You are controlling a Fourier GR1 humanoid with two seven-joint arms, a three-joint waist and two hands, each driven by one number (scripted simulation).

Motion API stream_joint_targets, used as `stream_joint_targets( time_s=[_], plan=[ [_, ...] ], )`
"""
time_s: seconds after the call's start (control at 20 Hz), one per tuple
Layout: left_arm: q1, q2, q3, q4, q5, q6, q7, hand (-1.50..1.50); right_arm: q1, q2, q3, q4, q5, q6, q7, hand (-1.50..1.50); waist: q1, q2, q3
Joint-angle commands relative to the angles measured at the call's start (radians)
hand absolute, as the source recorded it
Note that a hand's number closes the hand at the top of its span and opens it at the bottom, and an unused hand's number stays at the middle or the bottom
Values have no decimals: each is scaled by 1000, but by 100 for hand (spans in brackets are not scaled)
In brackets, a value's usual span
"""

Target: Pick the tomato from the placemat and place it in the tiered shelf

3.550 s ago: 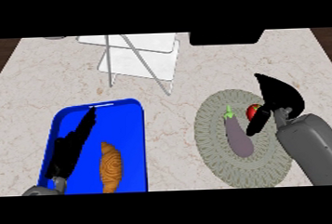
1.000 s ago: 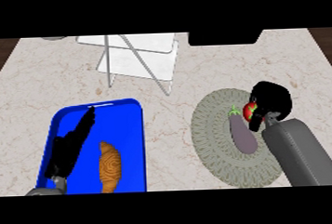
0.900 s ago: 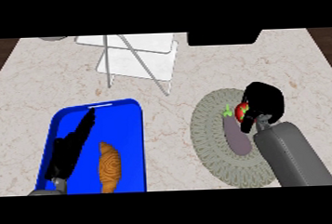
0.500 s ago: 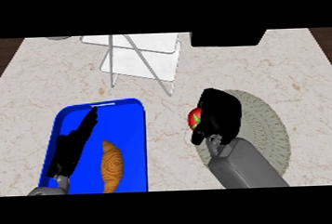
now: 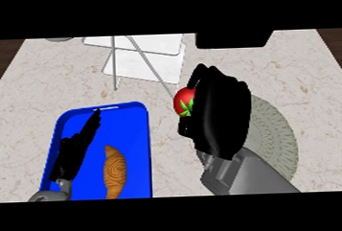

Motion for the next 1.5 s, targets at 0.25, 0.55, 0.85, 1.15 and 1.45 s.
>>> stream_joint_targets(
  time_s=[0.25, 0.55, 0.85, 1.15, 1.45],
  plan=[
    [-20, -25, -21, -15, -13, 8, 28, 0, -324, 18, -159, 121, 28, 81, 250, 150, 28, 13, -1],
    [-26, 5, 11, 7, 5, -20, 11, 0, -494, 18, -316, 330, 52, 42, 195, 150, 31, 22, 0],
    [-23, 6, 8, -2, -3, -24, 17, 0, -587, 17, -476, 615, 48, -63, 13, 150, 34, 29, 1],
    [-5, 20, 21, 9, 11, -61, -27, 0, -679, 13, -565, 893, 29, -187, -139, 150, 39, 33, 1],
    [-15, -8, -3, -33, -14, -30, 12, 0, -758, 6, -656, 1140, 9, -286, -200, 150, 62, 41, 1]
  ],
)
